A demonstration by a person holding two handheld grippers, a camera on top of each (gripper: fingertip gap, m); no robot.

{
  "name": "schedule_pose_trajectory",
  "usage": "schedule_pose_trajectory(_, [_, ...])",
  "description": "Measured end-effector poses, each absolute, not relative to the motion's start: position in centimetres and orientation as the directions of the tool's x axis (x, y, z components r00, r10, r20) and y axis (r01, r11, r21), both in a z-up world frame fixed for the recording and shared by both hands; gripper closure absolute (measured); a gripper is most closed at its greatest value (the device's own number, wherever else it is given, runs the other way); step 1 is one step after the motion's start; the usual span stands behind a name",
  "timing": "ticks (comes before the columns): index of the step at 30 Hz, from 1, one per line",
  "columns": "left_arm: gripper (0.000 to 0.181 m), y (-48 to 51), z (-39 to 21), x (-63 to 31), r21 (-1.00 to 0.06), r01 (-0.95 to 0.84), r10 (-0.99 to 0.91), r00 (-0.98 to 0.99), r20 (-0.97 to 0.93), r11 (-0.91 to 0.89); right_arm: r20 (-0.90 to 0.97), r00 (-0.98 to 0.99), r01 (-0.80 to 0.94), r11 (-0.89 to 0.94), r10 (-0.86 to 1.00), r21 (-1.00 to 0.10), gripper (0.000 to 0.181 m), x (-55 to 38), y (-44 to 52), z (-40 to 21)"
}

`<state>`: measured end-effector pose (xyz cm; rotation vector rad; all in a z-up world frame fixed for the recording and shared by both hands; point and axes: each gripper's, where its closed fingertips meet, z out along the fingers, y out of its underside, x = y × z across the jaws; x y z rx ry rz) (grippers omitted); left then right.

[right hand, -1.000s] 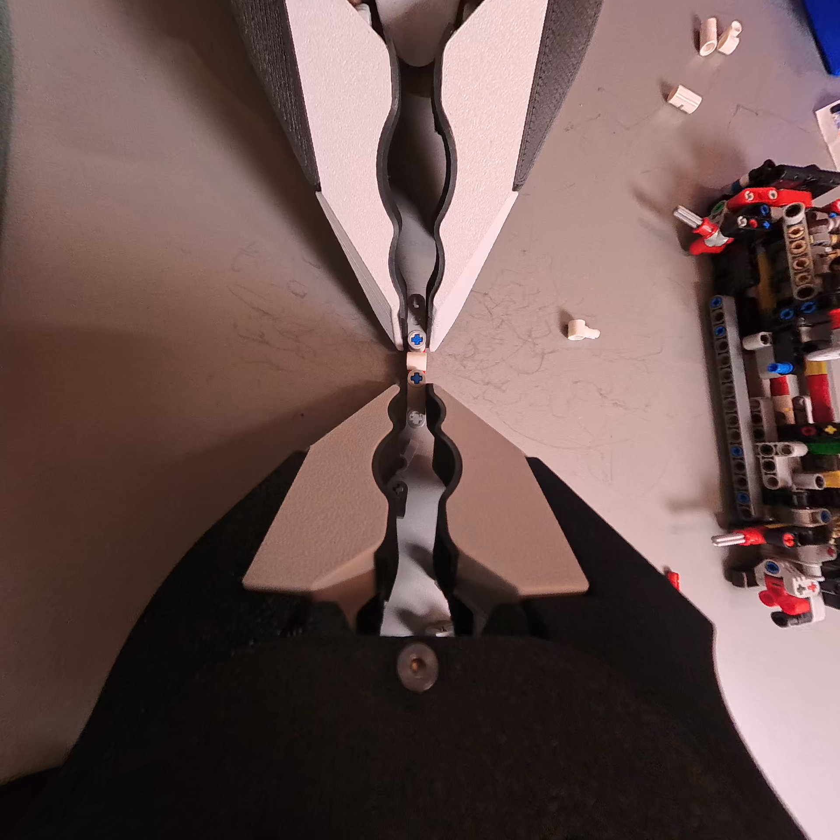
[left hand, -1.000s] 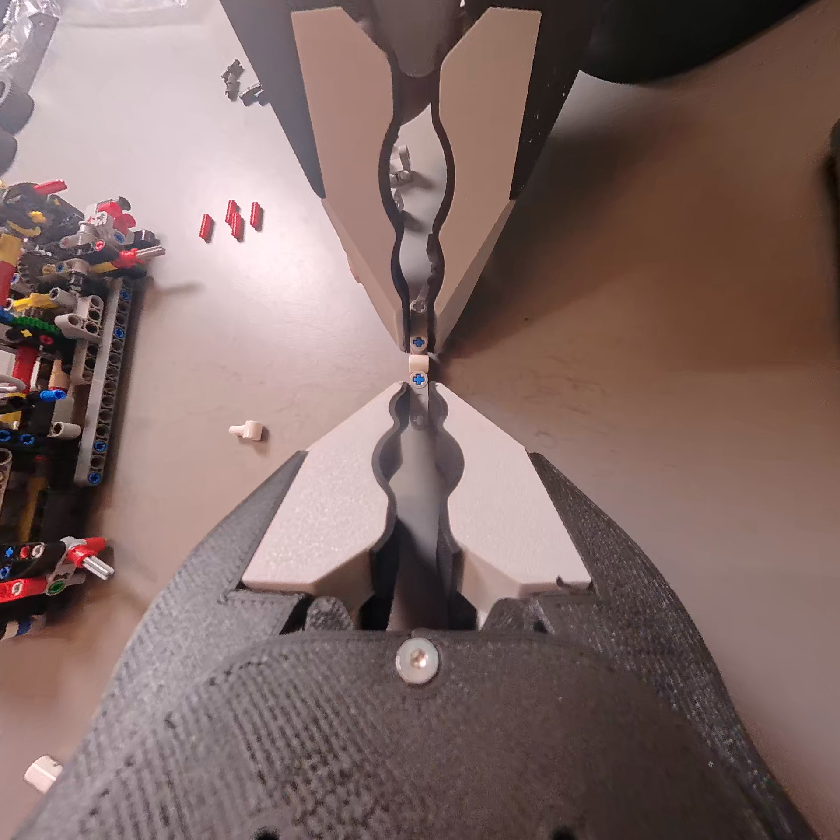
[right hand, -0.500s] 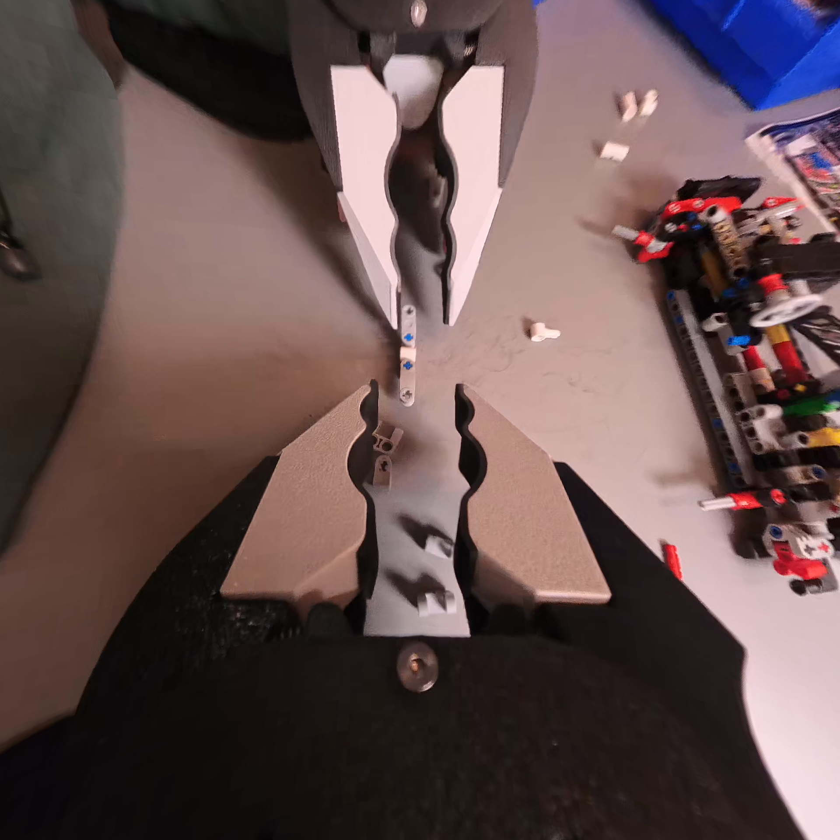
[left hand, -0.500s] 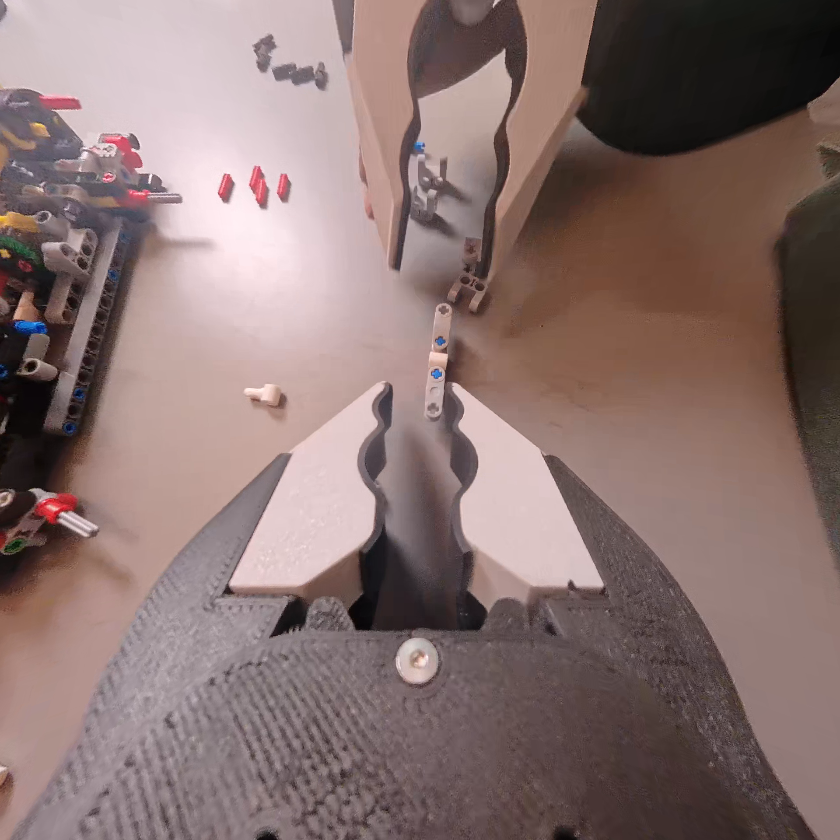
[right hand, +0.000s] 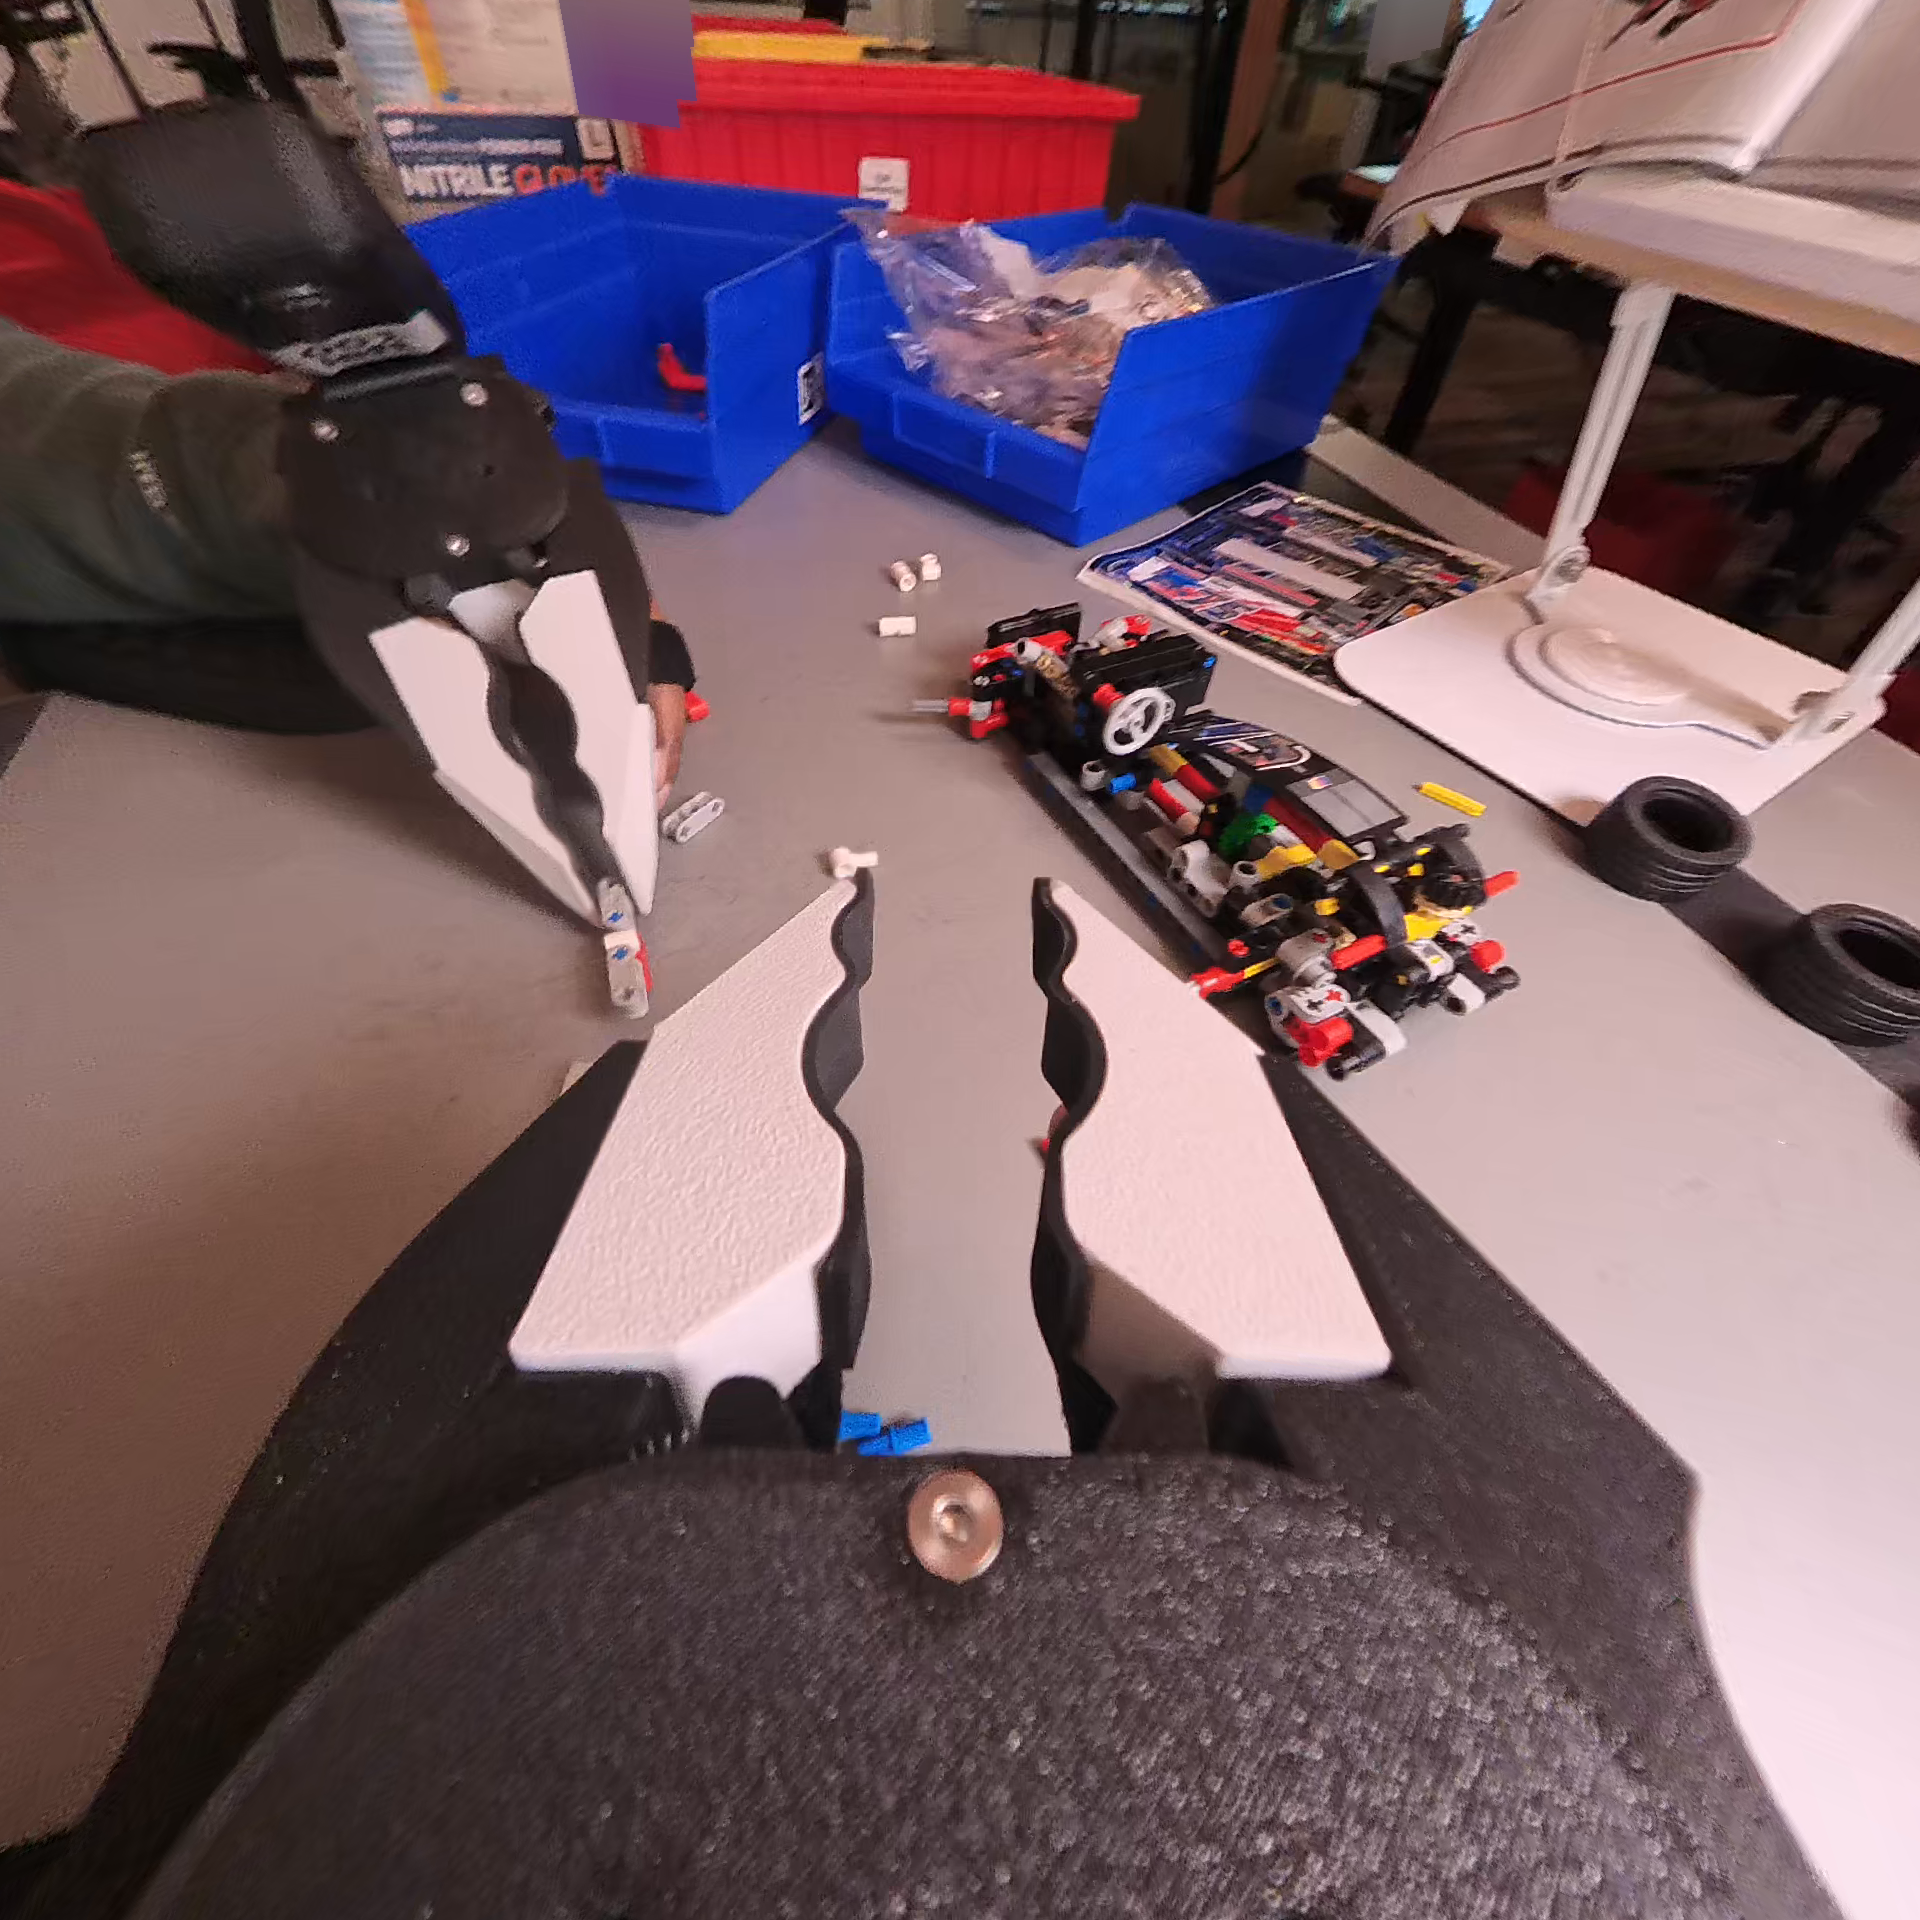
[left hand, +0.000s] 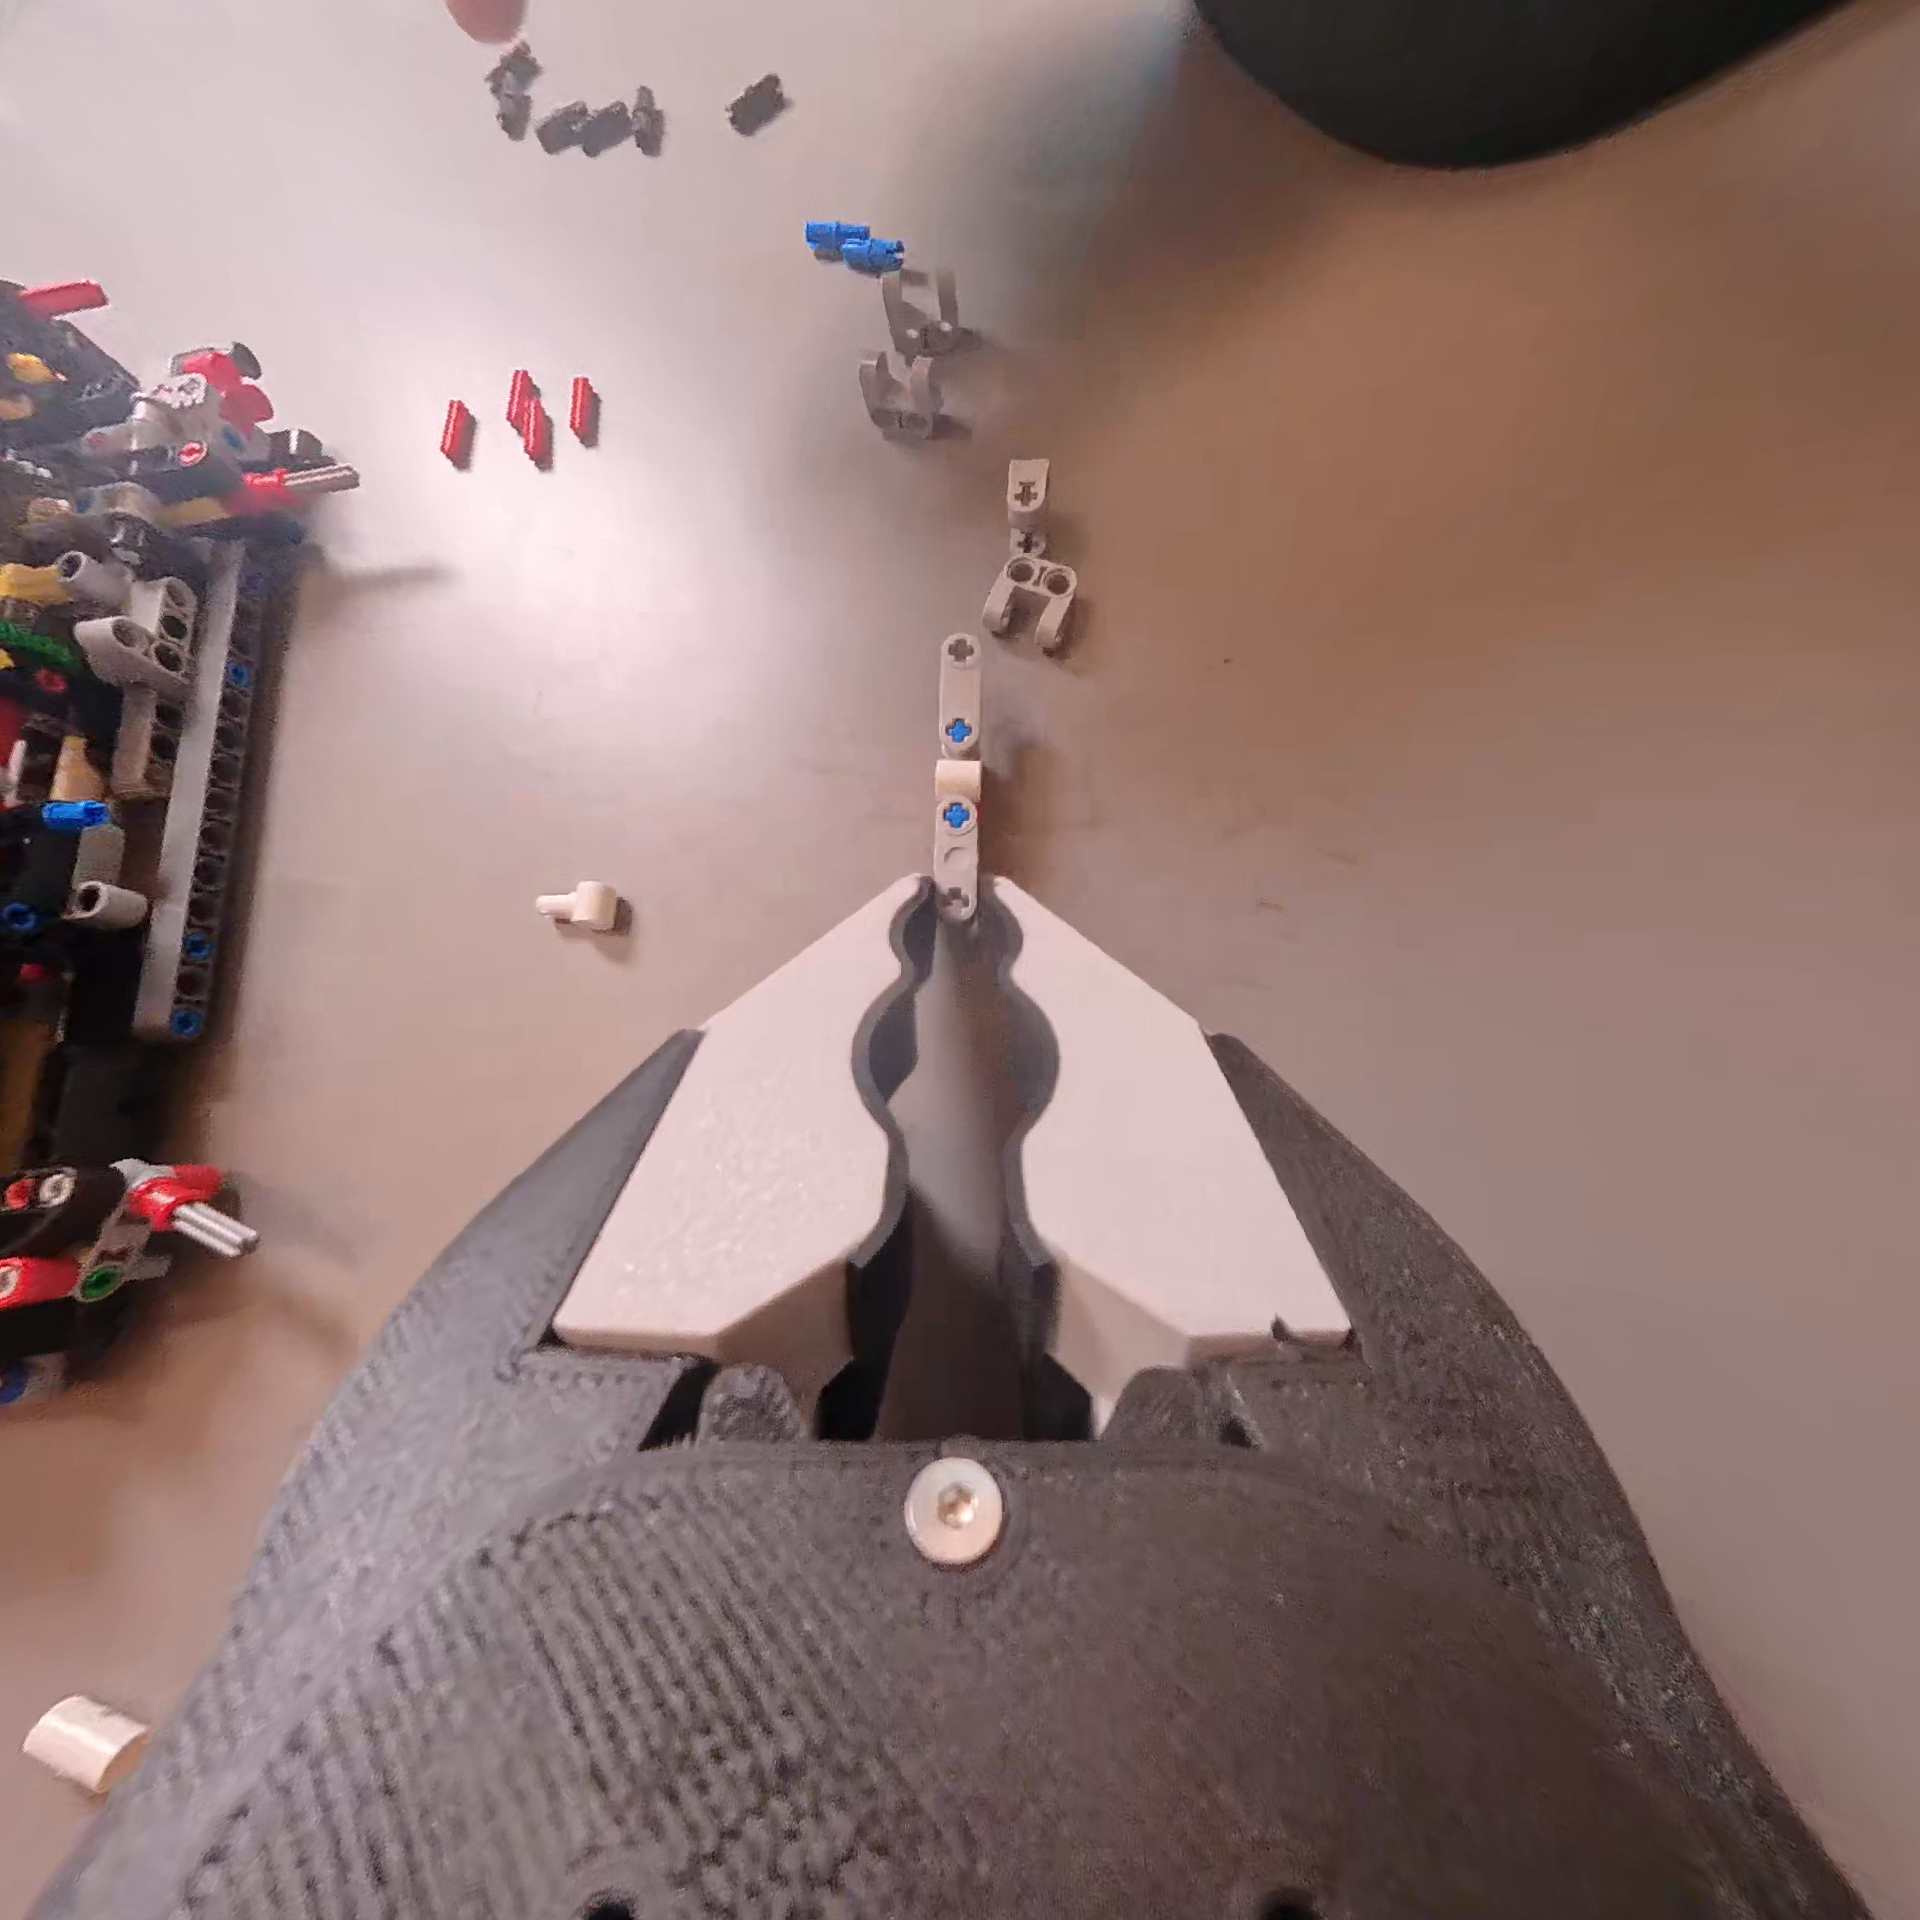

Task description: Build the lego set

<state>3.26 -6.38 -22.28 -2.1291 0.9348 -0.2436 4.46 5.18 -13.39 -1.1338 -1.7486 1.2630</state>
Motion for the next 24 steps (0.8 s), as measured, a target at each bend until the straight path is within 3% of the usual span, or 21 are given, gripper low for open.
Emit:
schedule_pose_trajectory(18, [0.171,-5.3,-22.1,1.1,-0.745,-0.526,-0.635,0.751,-0.181,-0.410,0.017,-0.236,0.181,0.062,0.971,-0.982,0.158,2.8,6.9,-13.3])
schedule_pose_trajectory(24, [0.165,-4.9,-20.4,0.8,-0.815,-0.447,-0.609,0.779,-0.151,-0.370,0.016,-0.179,0.150,0.044,0.984,-0.988,0.158,2.9,8.3,-12.7])
